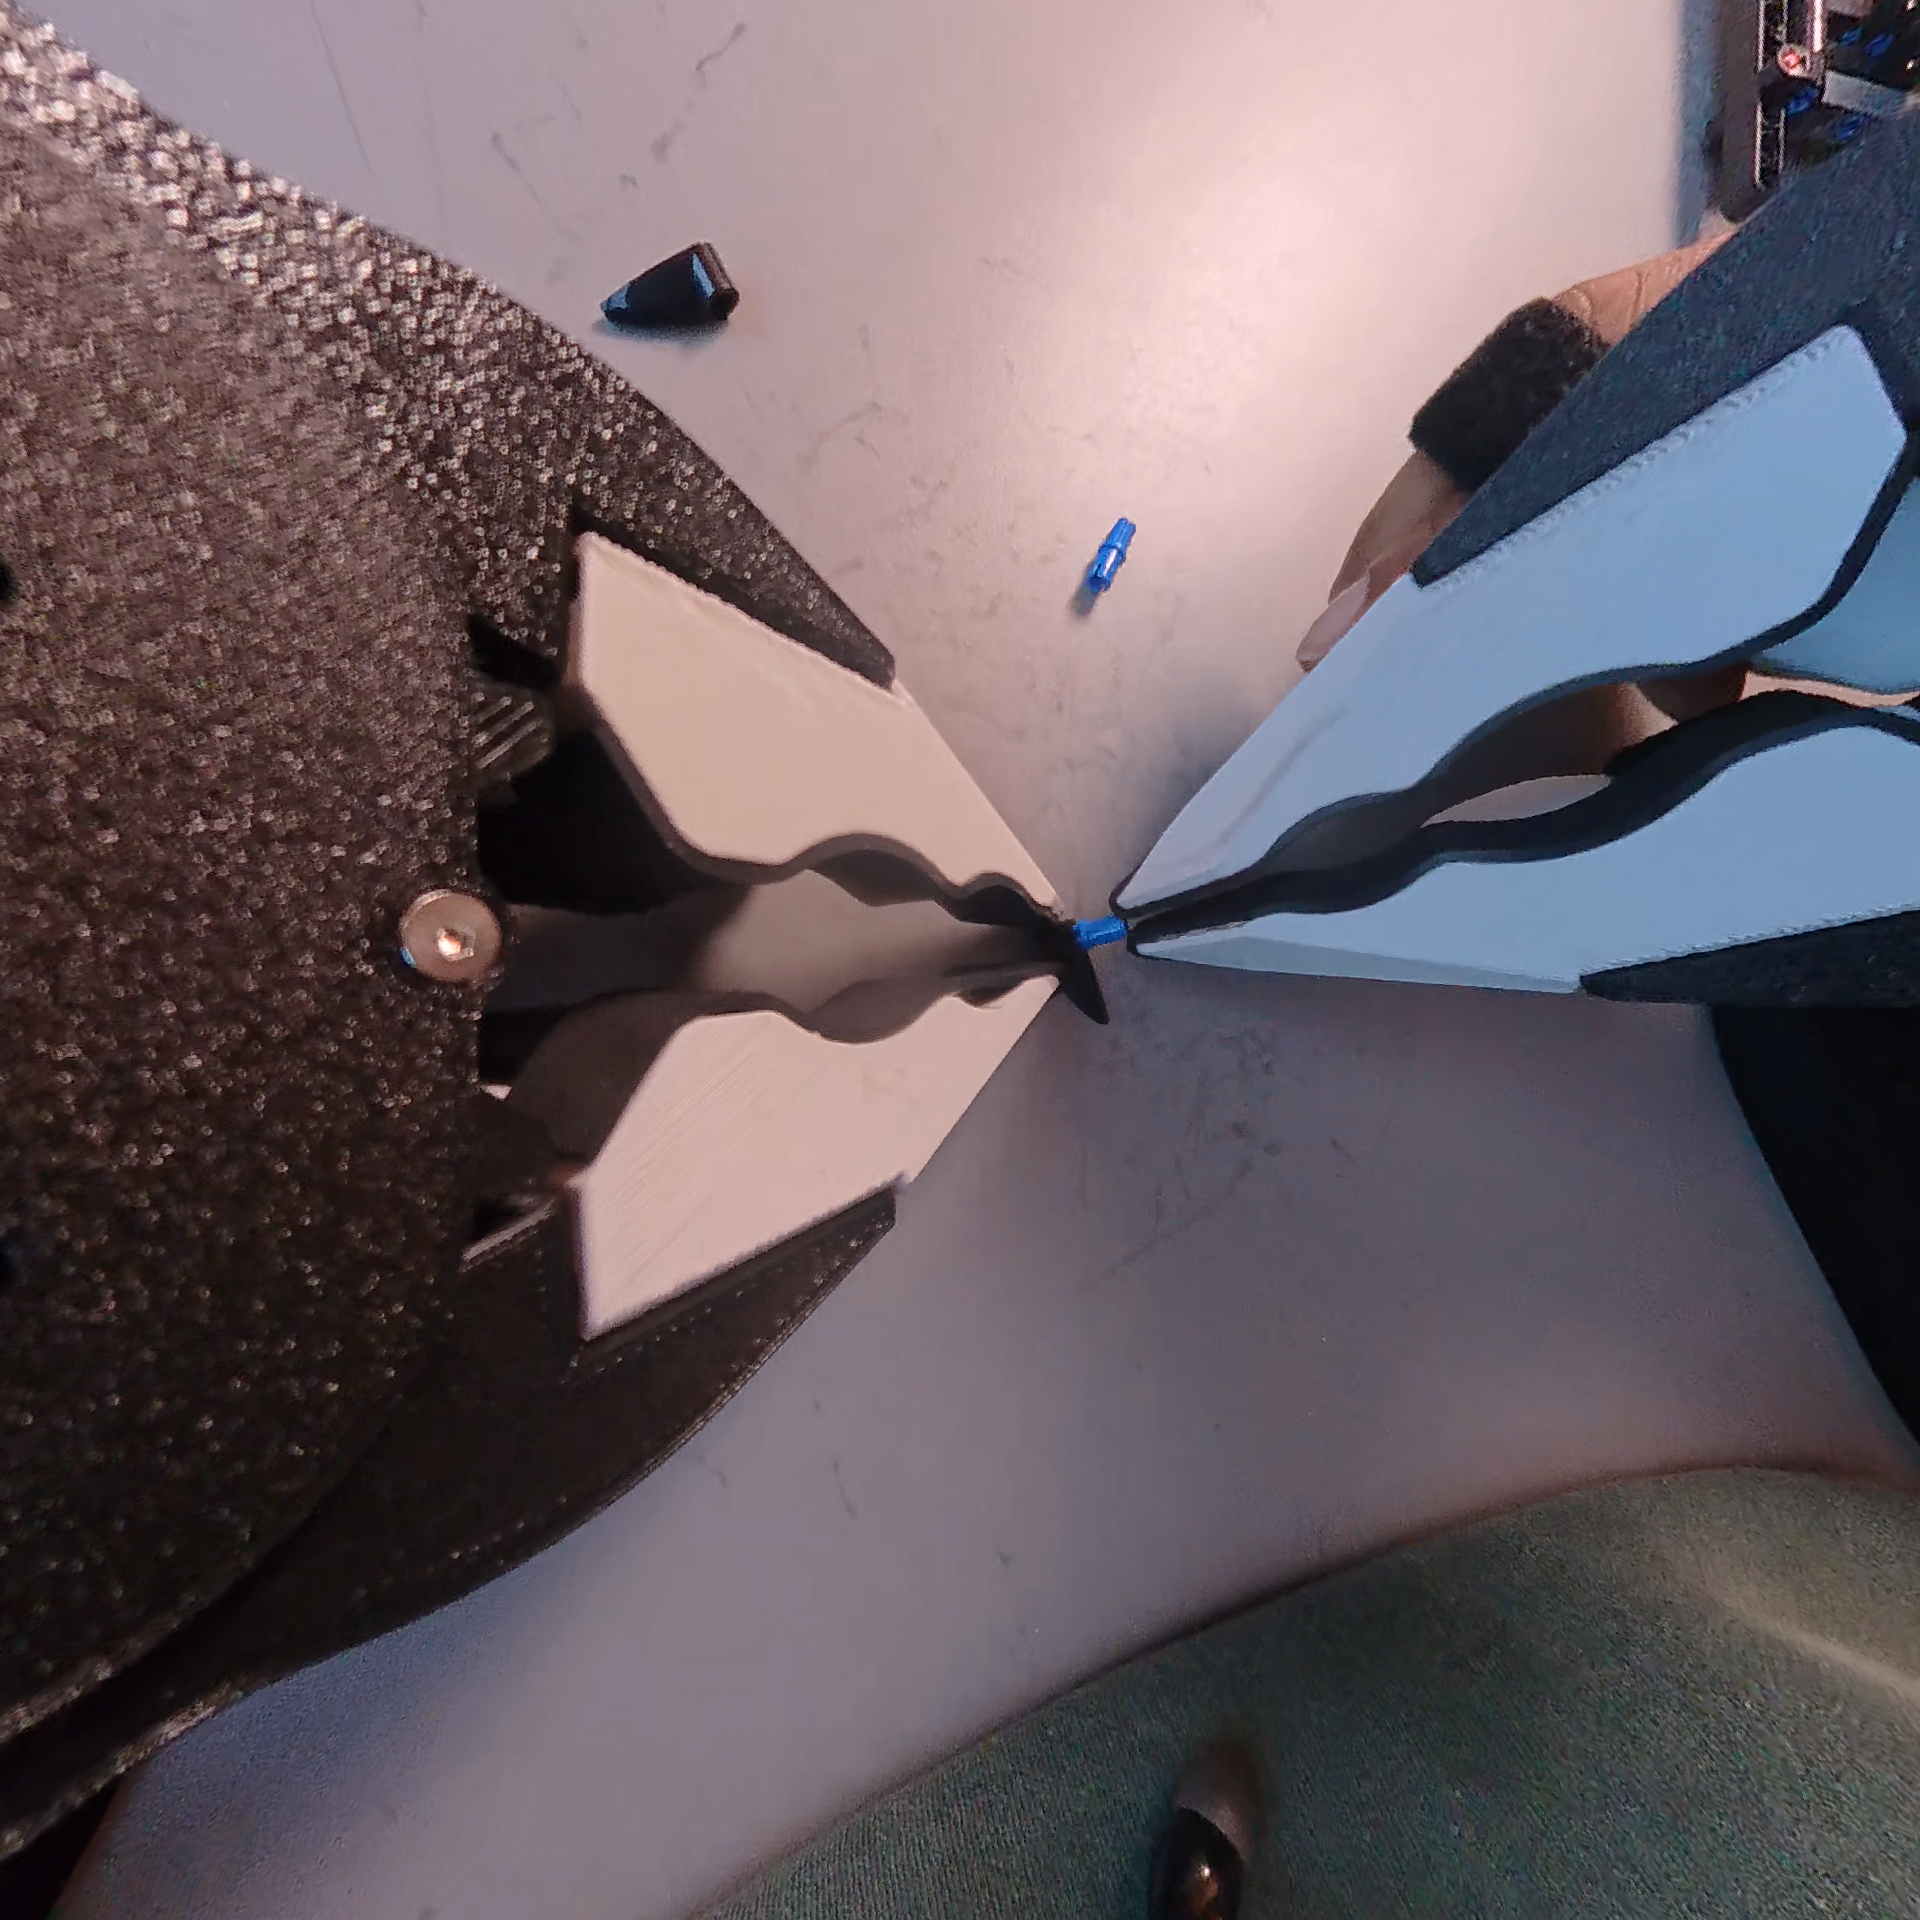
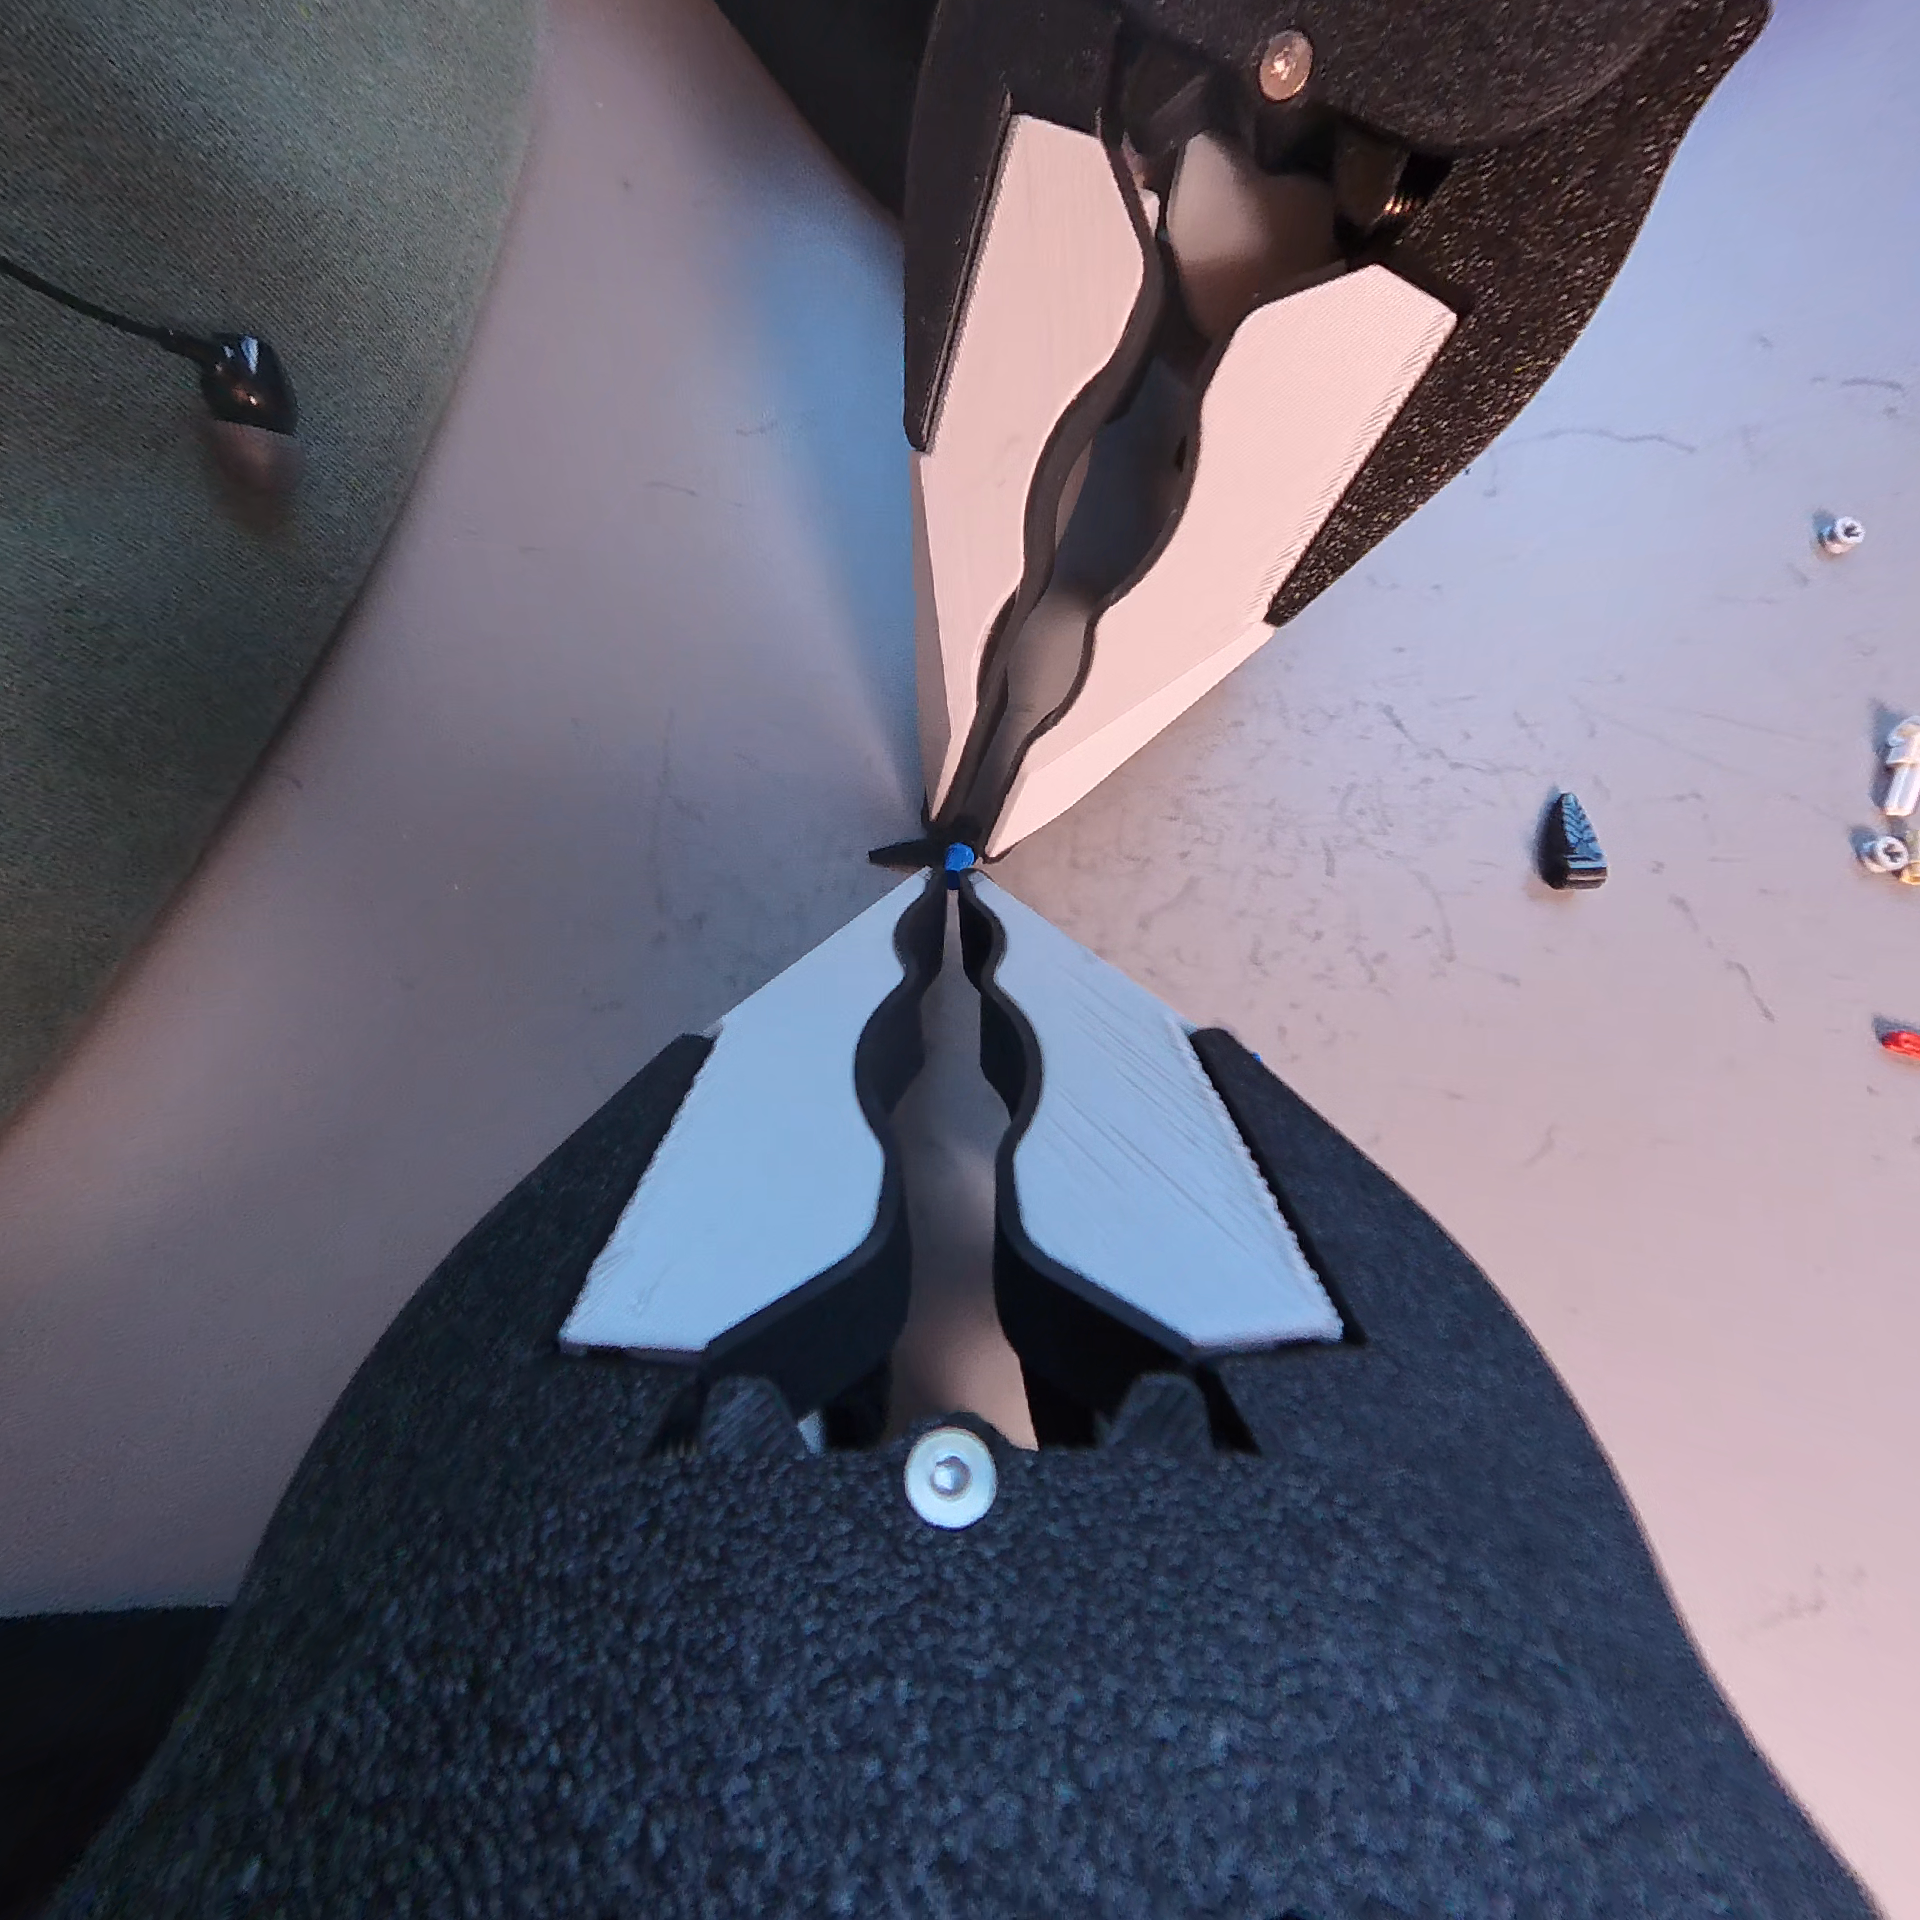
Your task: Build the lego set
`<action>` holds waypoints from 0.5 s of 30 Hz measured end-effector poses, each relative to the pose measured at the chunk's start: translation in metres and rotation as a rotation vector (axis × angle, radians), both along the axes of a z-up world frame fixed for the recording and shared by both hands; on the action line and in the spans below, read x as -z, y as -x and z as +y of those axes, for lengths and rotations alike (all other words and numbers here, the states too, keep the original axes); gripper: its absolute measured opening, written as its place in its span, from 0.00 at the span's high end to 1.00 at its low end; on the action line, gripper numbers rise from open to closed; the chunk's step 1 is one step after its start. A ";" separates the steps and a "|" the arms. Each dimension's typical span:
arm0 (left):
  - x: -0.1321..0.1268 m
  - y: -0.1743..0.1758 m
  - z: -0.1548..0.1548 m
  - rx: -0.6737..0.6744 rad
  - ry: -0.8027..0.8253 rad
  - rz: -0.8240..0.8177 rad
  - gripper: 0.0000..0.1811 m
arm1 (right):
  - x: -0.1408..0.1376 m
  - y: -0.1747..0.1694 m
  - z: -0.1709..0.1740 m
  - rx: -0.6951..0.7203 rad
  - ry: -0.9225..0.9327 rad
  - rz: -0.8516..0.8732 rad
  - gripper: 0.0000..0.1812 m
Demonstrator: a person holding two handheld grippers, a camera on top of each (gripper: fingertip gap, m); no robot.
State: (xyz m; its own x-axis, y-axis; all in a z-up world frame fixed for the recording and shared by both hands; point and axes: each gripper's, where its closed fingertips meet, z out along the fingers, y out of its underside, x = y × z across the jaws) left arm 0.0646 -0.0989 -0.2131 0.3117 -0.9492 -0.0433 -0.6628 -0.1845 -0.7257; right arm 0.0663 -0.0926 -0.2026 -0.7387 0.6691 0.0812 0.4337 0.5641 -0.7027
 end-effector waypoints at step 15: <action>0.002 -0.002 0.000 -0.001 -0.007 0.011 1.00 | 0.004 0.002 -0.002 -0.020 -0.061 -0.028 1.00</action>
State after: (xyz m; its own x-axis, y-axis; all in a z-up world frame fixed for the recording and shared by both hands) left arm 0.0669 -0.0992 -0.2147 0.3124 -0.9484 -0.0535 -0.6707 -0.1804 -0.7194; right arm 0.0640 -0.0950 -0.2067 -0.7542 0.6489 0.1005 0.4412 0.6142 -0.6543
